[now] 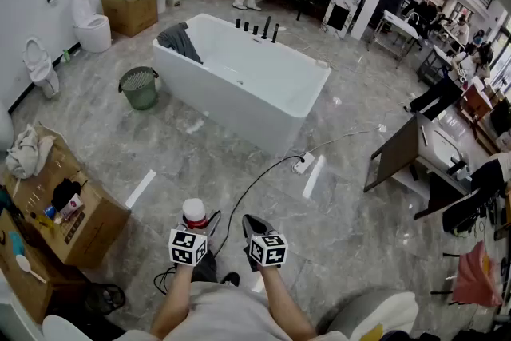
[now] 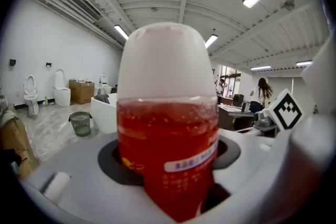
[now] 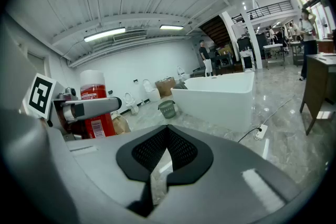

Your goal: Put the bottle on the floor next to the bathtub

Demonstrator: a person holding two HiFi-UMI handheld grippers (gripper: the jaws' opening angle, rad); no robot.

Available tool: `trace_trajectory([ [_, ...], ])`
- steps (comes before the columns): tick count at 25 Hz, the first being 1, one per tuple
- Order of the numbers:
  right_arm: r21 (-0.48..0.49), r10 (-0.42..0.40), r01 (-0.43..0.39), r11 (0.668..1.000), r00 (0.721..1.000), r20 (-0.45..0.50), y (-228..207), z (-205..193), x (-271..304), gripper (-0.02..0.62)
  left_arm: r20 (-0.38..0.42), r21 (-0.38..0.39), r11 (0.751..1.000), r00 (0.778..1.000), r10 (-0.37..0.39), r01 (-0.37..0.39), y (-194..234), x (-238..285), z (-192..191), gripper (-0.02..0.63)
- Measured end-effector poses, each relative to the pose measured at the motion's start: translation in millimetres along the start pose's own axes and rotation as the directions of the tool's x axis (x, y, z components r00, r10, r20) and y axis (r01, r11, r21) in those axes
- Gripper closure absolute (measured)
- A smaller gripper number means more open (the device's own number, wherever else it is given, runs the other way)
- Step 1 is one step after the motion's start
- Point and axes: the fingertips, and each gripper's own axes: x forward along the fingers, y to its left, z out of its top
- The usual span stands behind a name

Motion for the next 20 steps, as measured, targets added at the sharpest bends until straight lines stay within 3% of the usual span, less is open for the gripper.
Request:
trace_trajectory([
  [12,-0.024,-0.044,0.044,0.999,0.999,0.001,-13.5,36.9,65.3,0.592,0.015,0.011,0.999,0.999,-0.034,0.033,52.4,58.1,37.3,0.253],
  [20,0.051,-0.038,0.036,0.998,0.999,0.031,-24.2,72.3,120.4,0.594,0.032,0.03,0.996,0.996,-0.087,0.086,97.5,116.4,74.2,0.253],
])
